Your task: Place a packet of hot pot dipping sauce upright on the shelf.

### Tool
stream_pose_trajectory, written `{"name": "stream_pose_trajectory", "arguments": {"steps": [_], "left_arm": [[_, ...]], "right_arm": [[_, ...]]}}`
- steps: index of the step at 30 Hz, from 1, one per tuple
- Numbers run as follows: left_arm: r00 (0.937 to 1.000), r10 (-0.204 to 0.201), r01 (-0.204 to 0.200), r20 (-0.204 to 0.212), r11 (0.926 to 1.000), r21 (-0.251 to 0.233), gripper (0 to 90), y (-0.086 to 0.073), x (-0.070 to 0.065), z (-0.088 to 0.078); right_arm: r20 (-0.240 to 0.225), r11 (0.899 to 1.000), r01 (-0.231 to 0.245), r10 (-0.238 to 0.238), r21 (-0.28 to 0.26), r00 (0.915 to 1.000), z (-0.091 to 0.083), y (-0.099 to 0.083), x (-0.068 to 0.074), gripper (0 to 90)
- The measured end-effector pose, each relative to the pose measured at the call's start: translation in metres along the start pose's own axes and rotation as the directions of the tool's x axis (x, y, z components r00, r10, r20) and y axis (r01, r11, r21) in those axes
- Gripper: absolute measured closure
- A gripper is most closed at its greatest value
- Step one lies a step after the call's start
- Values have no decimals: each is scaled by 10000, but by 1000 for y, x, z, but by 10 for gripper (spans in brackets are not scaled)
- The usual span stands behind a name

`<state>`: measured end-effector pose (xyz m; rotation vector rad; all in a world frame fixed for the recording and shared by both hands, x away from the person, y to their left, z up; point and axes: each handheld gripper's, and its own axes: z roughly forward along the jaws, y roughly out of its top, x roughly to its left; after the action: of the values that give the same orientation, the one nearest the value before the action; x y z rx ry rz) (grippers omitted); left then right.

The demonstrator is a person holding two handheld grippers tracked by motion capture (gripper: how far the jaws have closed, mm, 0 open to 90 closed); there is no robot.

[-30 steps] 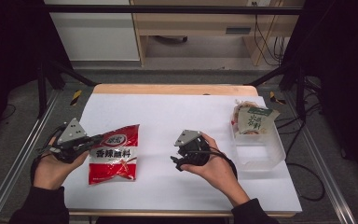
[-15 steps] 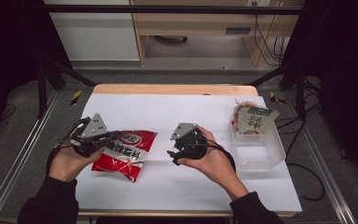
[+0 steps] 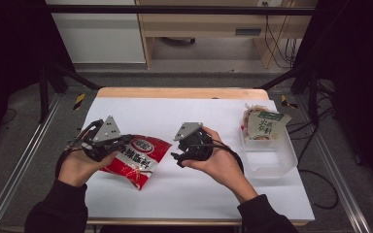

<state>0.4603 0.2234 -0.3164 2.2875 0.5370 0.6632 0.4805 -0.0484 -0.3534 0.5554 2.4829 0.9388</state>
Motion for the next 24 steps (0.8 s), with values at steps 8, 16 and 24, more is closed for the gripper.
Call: {"name": "stream_pose_trajectory", "arguments": {"steps": [8,16,24], "left_arm": [[10000,65,-65,42,10000,-5,900,2,-2,3],[9999,89,-88,73,10000,-37,900,5,-3,5],[9999,144,-143,92,9998,-98,900,9,-5,6]], "right_arm": [[-363,10000,10,-9,25,9993,5,7,1,254],[-779,10000,47,-43,43,9969,17,16,6,353],[-1331,9999,40,-22,134,9911,29,24,6,503]]}}
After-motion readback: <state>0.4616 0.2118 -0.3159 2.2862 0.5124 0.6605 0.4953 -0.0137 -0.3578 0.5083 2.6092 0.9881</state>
